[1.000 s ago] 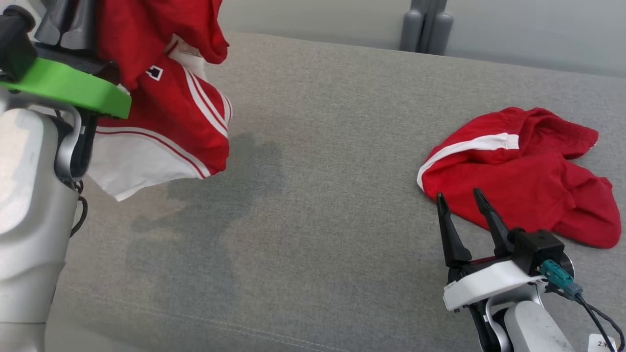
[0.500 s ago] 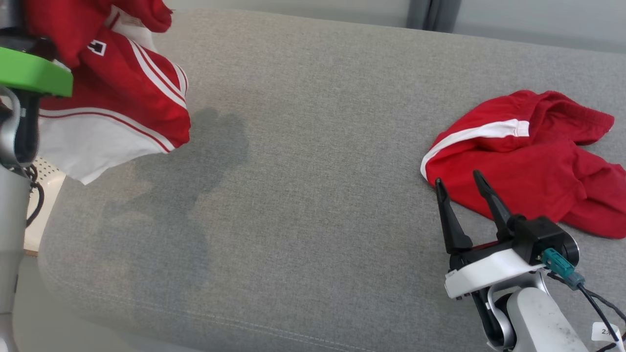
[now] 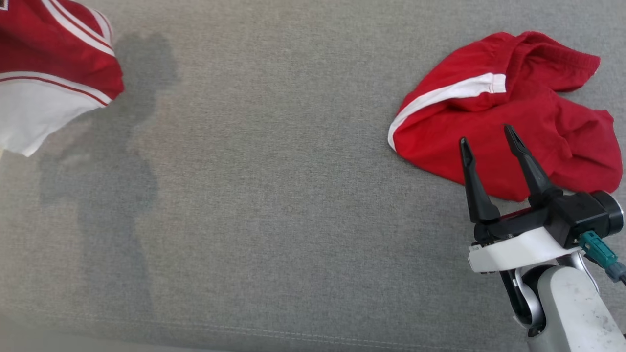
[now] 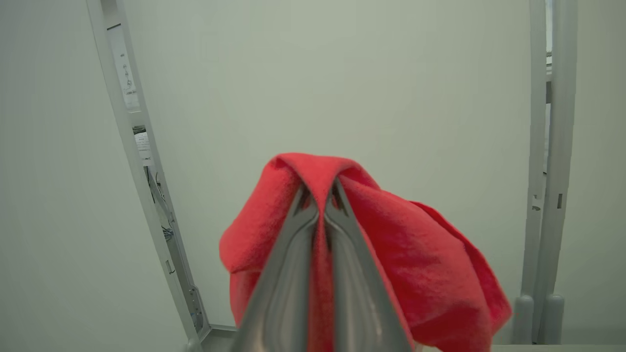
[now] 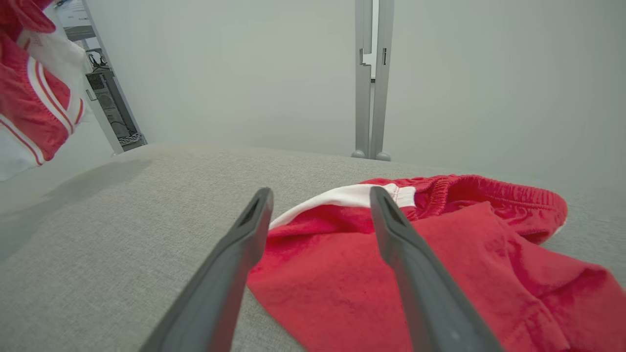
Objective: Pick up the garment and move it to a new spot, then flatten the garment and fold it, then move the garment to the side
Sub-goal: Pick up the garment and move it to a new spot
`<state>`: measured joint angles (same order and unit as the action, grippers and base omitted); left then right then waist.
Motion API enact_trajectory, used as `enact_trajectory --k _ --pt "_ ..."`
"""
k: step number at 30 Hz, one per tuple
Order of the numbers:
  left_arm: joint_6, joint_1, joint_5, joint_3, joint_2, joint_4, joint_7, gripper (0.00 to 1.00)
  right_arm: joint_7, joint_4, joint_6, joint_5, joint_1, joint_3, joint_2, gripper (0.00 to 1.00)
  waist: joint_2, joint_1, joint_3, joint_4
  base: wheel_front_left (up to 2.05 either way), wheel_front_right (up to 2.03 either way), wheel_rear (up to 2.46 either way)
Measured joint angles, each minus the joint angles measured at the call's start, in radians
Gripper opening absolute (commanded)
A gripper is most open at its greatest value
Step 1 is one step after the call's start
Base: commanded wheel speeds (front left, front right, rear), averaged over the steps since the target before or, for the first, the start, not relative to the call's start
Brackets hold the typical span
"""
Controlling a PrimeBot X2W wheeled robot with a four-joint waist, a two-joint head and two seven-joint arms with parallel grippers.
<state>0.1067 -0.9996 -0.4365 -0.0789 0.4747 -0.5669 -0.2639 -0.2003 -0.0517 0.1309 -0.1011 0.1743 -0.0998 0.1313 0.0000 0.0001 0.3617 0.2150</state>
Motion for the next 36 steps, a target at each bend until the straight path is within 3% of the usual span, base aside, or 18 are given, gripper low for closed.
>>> enact_trajectory --k 15,26,27,28,29,36 --pt "0.018 0.012 0.046 0.147 -0.05 -0.228 0.0 0.0 0.08 -0.186 0.0 0.048 -0.023 0.004 0.033 1.0 0.0 0.0 0.147 -0.097 0.0 0.0 0.0" --pt "0.021 0.049 0.061 0.195 -0.095 -0.41 0.0 0.0 0.13 -0.265 0.0 0.061 -0.042 0.005 0.048 1.0 0.0 0.0 0.185 -0.1 0.0 0.0 0.0" --pt "0.021 0.049 0.065 0.196 -0.096 -0.413 0.0 0.3 0.13 -0.267 0.0 0.061 -0.041 0.003 0.048 1.0 0.0 0.0 0.187 -0.098 0.0 0.0 0.0" --pt "0.022 0.049 0.069 0.2 -0.098 -0.414 0.0 0.84 0.132 -0.269 0.0 0.061 -0.041 0.001 0.048 1.0 0.0 0.0 0.189 -0.097 0.0 0.0 0.0" --pt "0.022 0.049 0.072 0.206 -0.1 -0.413 0.0 1.0 0.133 -0.269 0.0 0.061 -0.041 0.0 0.048 1.0 0.0 0.0 0.189 -0.096 0.0 0.0 0.0" --pt "0.022 0.05 0.129 0.258 -0.094 -0.307 0.0 1.0 0.121 -0.246 0.0 0.057 -0.039 -0.01 0.041 1.0 0.0 0.0 0.164 -0.099 0.0 0.0 0.0"
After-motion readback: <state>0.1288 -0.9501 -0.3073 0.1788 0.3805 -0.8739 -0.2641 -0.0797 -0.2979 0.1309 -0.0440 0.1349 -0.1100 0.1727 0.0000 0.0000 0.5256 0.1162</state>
